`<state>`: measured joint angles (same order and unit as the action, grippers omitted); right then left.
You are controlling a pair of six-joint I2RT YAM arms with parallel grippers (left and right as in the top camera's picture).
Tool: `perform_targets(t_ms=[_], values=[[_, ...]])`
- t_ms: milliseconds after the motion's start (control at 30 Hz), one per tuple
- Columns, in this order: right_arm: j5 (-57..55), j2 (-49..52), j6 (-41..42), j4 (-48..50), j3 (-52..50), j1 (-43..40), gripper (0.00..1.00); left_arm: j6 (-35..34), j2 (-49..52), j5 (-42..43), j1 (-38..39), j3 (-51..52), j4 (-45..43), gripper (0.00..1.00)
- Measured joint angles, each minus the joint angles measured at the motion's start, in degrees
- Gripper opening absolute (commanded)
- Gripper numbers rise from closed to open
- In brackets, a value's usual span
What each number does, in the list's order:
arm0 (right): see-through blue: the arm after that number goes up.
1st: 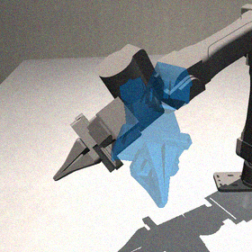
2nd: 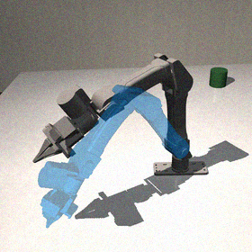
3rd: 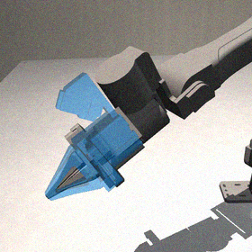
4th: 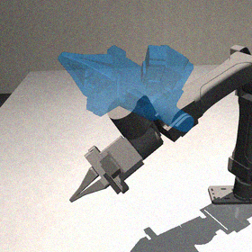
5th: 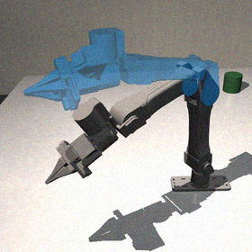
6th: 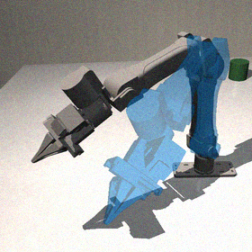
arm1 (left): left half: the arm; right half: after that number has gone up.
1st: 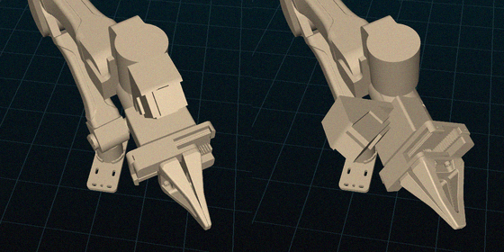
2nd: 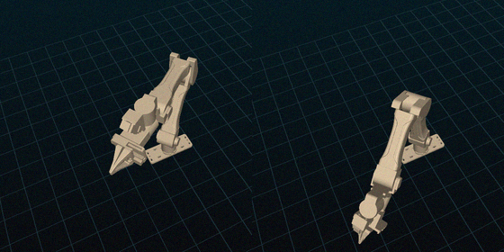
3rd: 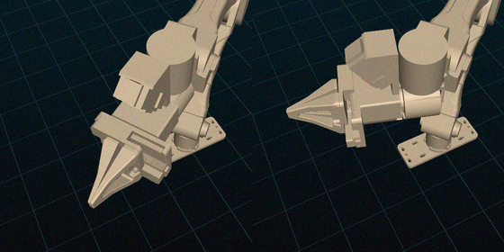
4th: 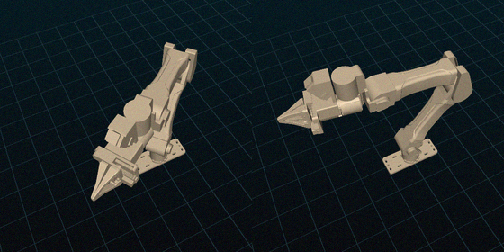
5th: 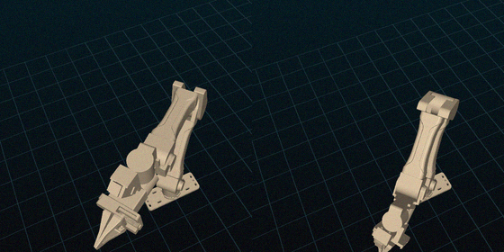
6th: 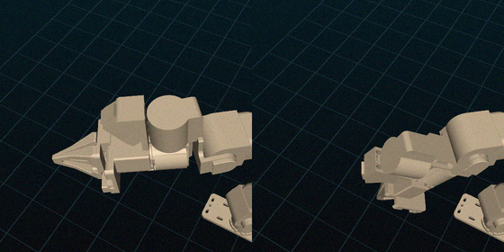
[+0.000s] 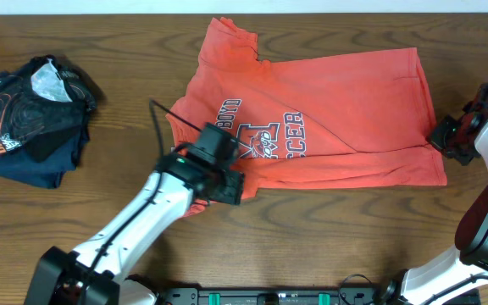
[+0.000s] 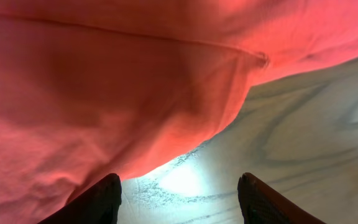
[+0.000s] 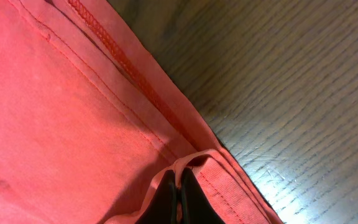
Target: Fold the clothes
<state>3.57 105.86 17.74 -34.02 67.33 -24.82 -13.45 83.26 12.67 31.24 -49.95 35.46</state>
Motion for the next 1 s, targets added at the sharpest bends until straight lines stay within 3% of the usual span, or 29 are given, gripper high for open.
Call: perform_targets(t_ms=[300, 867, 1000], values=[[-0.13, 0.0, 0.0, 0.0, 0.0, 0.0, 0.01, 0.17, 7.5, -7.17, 8.07, 0.0, -6.12, 0.52], [-0.2, 0.0, 0.0, 0.0, 0.0, 0.0, 0.01, -0.87, 11.23, -8.57, 8.85, 0.0, -11.74, 0.52], [-0.2, 0.0, -0.02, 0.0, 0.0, 0.0, 0.01, -1.38, 11.23, -9.31, 10.25, 0.0, -12.63, 0.46]])
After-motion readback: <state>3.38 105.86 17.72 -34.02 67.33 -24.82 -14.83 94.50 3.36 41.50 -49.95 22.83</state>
